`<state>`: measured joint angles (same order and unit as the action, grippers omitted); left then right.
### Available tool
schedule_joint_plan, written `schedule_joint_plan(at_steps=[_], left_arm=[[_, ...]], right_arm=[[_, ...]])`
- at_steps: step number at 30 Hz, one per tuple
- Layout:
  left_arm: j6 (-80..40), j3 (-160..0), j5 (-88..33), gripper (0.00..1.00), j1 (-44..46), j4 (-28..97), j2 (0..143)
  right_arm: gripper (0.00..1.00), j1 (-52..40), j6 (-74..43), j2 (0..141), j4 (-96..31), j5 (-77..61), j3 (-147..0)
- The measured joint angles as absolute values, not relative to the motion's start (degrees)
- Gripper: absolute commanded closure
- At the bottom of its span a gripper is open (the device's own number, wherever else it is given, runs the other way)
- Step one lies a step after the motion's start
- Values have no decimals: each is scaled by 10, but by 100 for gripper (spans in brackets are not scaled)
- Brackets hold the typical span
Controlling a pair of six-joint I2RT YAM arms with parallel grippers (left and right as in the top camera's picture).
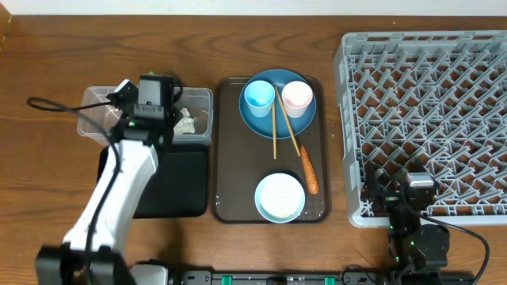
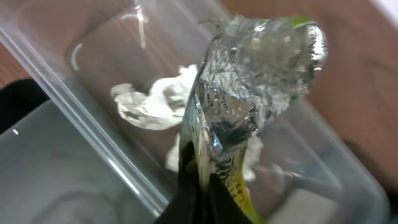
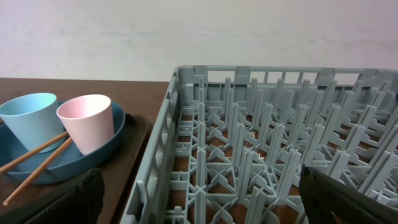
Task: Sort waste into correct bins and load items into the dishwasher rack
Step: 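Carry the foil and wrapper into the clear bin and release, then move the left gripper over the carrot beside the light-blue bowl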
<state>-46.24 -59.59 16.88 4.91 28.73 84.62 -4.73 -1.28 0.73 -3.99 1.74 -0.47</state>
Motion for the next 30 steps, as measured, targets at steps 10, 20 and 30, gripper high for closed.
schedule_joint_plan(at_steps=[10,20,30], left_arm=[[-395,-595,169,29,31,218,885],[-350,-595,65,27,30,282,776],[-293,-596,-152,27,91,437,640]], right_arm=[[1,-47,-13,7,-40,17,-4],[1,-47,-13,7,-40,17,-4],[1,-47,-13,7,-40,18,-4]])
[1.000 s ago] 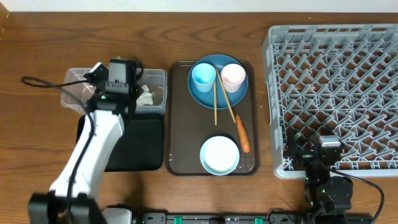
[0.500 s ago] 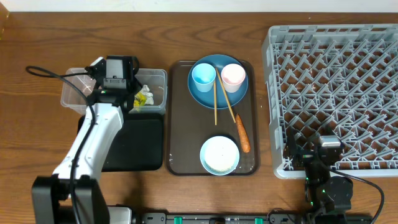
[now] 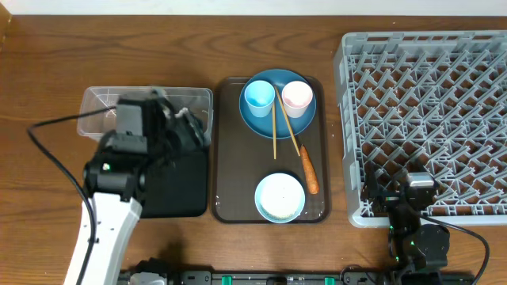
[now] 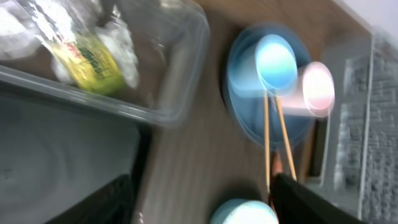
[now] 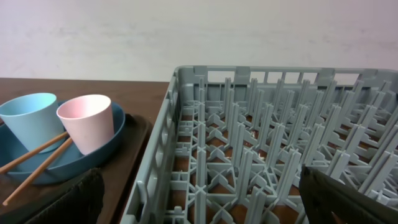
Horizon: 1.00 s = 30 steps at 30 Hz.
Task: Sort waste into correct bins and load items into the dishwasher rack
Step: 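Move the left gripper over the carrot beside the light-blue bowl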
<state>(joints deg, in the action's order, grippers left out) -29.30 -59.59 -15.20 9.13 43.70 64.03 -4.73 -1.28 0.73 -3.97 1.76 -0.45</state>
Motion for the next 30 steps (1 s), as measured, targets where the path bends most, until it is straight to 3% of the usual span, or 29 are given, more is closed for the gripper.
schedule_joint_plan(at_steps=[15,30], left_arm=[[-254,-596,-161,27,241,555,665],[-273,-596,-119,26,314,559,776]], right_arm=[[1,-47,-13,7,-40,17,-4],[1,-47,-13,7,-40,17,-4]])
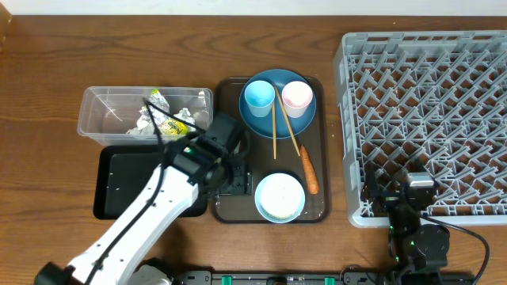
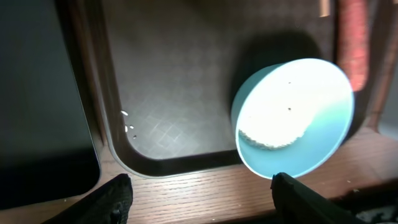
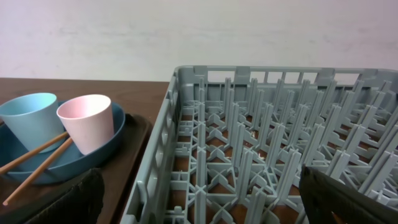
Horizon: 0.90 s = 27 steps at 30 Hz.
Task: Sort waste into correct bins and load items into the dishwasher rack
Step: 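Move the left gripper over the carrot beside the light-blue bowl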
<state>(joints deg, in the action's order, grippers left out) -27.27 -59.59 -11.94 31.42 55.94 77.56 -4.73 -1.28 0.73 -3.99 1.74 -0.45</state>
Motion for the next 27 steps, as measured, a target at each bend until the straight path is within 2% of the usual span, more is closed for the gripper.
schedule_joint_plan(at_steps=[4,5,8,13,16,18,20,22,24,27], left_arm=[[-275,-596,-116,28,328,559,790],[-276,-596,-116,32,335,560,791],[-282,-596,-116,36,360,559,791],[-290,-596,-116,36,420,527,791],[-293,-596,-116,14,462,493,791],[-298,-596,-116,9,488,469,791],[-301,-596,-117,7,507,441,791],[-305,-596,-116,9,519,404,791],[-319,-596,-117,18,524,369,791],[-337,-596,-116,23,525,311,794]], right_arm=[[1,-47,-13,7,-40,17,-4],[1,-47,-13,7,-40,18,-4],[1,-47,-13,7,-40,17,-4],[1,-47,-13,7,-40,17,-5],[1,-47,-13,7,-40,17,-4],[1,-47,-13,7,-40,18,-4],[1,-47,-13,7,-40,17,-4],[1,-47,-13,7,-40,17,-4],[1,-47,-13,7,-40,17,-4],[1,-47,-13,7,-40,17,-4]])
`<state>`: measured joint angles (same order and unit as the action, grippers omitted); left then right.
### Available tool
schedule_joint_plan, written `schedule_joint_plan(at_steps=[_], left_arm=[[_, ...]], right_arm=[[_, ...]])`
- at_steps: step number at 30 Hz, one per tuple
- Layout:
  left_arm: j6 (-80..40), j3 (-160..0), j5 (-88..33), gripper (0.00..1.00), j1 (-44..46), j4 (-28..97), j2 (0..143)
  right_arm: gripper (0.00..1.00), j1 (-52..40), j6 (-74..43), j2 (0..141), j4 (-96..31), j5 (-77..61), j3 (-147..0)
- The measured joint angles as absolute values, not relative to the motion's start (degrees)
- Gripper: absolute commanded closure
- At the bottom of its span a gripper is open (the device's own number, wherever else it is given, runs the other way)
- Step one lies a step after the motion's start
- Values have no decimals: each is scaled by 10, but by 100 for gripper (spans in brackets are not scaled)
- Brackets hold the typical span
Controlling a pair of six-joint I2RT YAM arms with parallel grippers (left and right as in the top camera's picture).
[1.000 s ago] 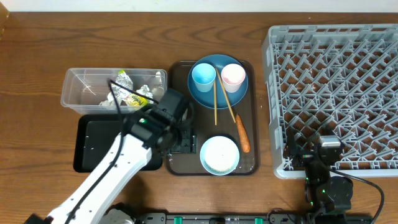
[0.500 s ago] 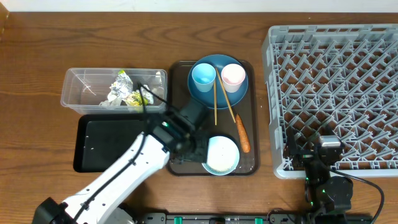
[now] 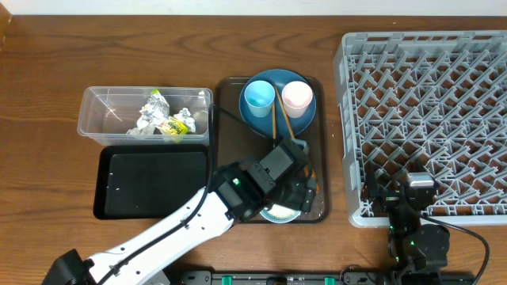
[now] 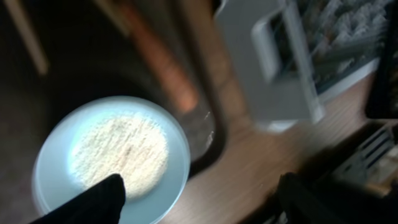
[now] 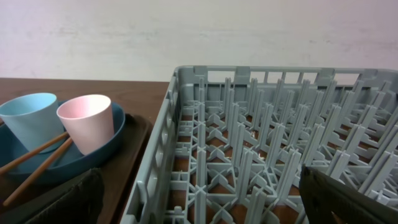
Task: Sort waste into correct bins and load items into the dishwasher rack
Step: 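Move the left gripper over the carrot beside the light-blue bowl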
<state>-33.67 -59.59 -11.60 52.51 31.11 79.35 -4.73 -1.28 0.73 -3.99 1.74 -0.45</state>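
Note:
My left gripper (image 4: 199, 202) hangs open over the front right of the brown tray (image 3: 230, 142), holding nothing. Below it sit a light blue bowl (image 4: 177, 168) of white rice (image 4: 118, 152) and an orange carrot (image 4: 163, 65). The arm covers most of both in the overhead view. At the tray's back, a blue plate (image 3: 268, 117) carries a blue cup (image 3: 259, 95), a pink cup (image 3: 296, 96) and wooden chopsticks (image 3: 275, 131). My right gripper (image 5: 199, 205) rests open at the near left corner of the grey dishwasher rack (image 3: 428, 79).
A clear bin (image 3: 103, 119) at the left holds crumpled tissue and a silver-and-yellow wrapper (image 3: 165, 123). A black bin (image 3: 150, 182) lies in front of it. The rack's corner (image 4: 273, 68) is close to the right of the left gripper.
My left gripper has moved from the tray's front left, beside the bowl, to the front right over the bowl and carrot. The right arm has not moved.
My left gripper was shut on a silver-and-yellow wrapper over the clear bin. Then the wrapper lay in the bin and the gripper was open beside it. Then it was over the tray's front left, and now over the bowl and carrot.

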Motion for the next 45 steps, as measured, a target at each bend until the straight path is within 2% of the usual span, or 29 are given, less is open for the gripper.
schedule_joint_plan(at_steps=[6,20,30,45], left_arm=[[-378,-596,-116,25,525,226,820],[-418,-596,-96,26,525,135,934],[-438,-596,-90,31,525,97,984],[-453,-596,-58,31,525,83,1024]], right_arm=[[1,-47,-13,7,-40,18,-5],[1,-47,-13,7,-40,17,-4],[1,-47,-13,7,-40,17,-5],[1,-47,-13,7,-40,17,-4]])
